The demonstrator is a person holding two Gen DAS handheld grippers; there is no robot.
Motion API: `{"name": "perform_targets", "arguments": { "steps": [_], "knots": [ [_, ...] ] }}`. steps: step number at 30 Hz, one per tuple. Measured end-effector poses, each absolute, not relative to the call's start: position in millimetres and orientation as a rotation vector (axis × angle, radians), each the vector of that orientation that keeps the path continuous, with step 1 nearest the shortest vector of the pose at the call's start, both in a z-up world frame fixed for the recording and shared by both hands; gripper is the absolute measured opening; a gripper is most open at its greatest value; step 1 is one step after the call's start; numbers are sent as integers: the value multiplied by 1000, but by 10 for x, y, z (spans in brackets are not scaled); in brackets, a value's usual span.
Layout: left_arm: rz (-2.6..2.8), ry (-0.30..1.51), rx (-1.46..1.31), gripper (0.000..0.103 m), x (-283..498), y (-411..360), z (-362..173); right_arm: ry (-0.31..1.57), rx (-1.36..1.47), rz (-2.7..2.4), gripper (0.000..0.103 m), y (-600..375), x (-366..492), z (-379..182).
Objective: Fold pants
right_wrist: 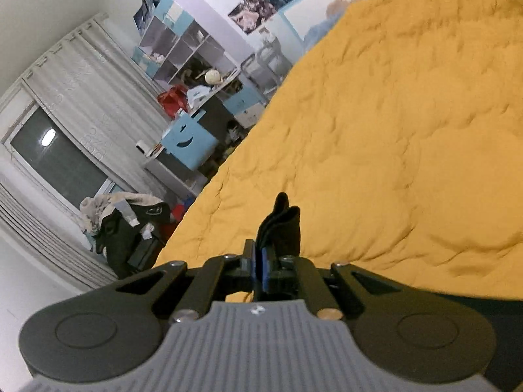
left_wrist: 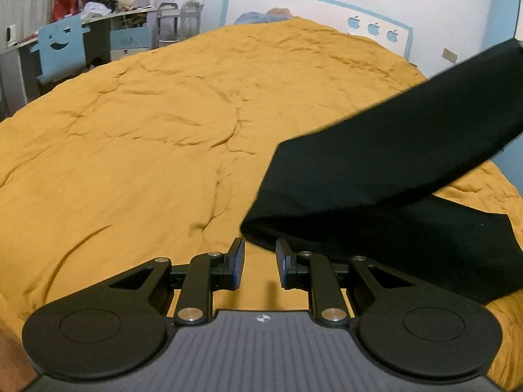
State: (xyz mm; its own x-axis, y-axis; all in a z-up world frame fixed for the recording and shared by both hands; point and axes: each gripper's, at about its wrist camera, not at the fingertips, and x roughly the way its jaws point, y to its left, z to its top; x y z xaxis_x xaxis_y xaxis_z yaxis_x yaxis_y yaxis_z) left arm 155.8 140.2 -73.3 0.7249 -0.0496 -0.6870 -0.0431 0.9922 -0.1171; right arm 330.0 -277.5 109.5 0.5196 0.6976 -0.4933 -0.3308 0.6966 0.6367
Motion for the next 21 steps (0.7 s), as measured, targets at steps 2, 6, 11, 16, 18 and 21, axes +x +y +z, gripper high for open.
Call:
{"name": "perform_targets", "arguments": {
  "steps": [2, 6, 11, 16, 18, 21],
  "knots": [
    [-17, 756, -125, 23, 1619, 1383, -754, 818, 498, 620, 0, -3041, 3273, 1151],
    [-50, 753, -126, 23, 1820, 1274, -742, 863, 507, 525, 0, -3637, 3259, 941],
    [-87, 754, -144, 23, 2085, 1112, -746, 989, 570, 383, 0, -4261, 3266, 61],
    [-100, 788, -106, 23, 2345, 931, -858, 1059, 572, 254, 0, -4627, 3261, -799],
    [-92, 816, -75, 23, 2406, 862, -935, 1070, 561, 226, 0, -4690, 3229, -1016],
    [-72, 873, -34, 23, 2468, 845, -1097, 1081, 568, 198, 0, -4704, 3268, -1226]
  ]
}}
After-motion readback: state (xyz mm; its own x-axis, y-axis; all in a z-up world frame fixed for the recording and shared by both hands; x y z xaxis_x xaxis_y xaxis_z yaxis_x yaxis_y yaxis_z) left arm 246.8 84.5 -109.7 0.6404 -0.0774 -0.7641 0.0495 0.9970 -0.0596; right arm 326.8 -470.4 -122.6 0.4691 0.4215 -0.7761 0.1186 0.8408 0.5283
